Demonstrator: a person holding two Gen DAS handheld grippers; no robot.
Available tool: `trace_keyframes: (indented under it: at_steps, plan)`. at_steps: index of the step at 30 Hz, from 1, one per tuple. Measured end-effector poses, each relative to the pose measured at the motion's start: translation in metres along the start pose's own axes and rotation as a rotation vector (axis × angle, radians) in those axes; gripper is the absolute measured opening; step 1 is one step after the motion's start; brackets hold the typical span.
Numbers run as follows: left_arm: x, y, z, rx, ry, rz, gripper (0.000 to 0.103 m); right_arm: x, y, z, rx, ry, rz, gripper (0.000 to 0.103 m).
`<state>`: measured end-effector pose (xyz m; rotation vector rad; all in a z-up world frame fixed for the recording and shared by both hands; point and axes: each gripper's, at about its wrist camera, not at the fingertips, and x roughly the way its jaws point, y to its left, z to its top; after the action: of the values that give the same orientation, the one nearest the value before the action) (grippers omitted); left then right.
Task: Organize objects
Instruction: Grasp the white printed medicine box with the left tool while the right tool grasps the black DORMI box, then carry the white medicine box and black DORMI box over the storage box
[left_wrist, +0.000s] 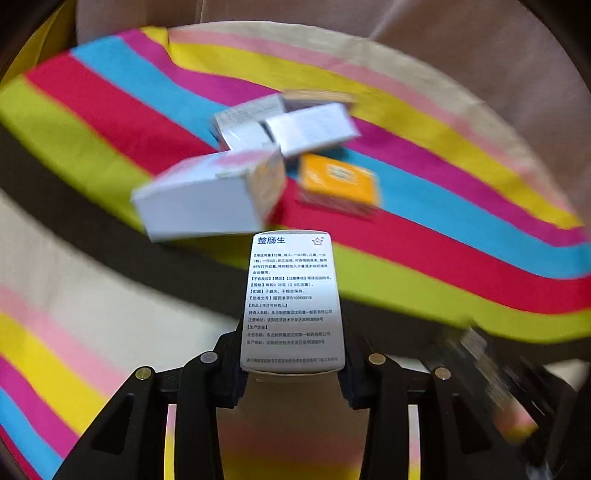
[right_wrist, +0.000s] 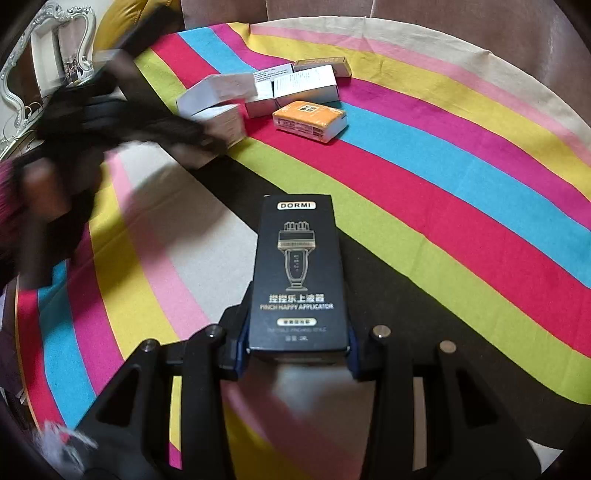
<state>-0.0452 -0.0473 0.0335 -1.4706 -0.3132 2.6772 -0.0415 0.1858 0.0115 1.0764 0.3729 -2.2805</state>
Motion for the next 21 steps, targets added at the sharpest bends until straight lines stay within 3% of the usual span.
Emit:
trace_keyframes:
  at_steps: [5,12,13,15,21]
  plan:
    - [-0.016,-0.003,-0.027,0.108,-0.066,0.106,0.041,0.001,0.0,0.0,-0.004,-0.001,-0.001,0.044]
    - [0.002,0.005,-0.024,0.018,-0.052,0.119,0.051,0.001,0.001,-0.001,-0.006,-0.001,-0.004,0.044]
    - [0.005,0.004,-0.023,0.012,-0.063,0.129,0.051,0.001,0.001,-0.001,-0.005,-0.001,-0.004,0.044]
    - [0.005,0.001,-0.025,0.02,-0.076,0.136,0.04,0.001,0.001,-0.001,-0.006,-0.001,-0.005,0.044]
    - [-0.023,-0.007,-0.06,0.022,-0.117,0.149,0.04,0.001,0.0,-0.001,-0.003,-0.002,-0.005,0.044]
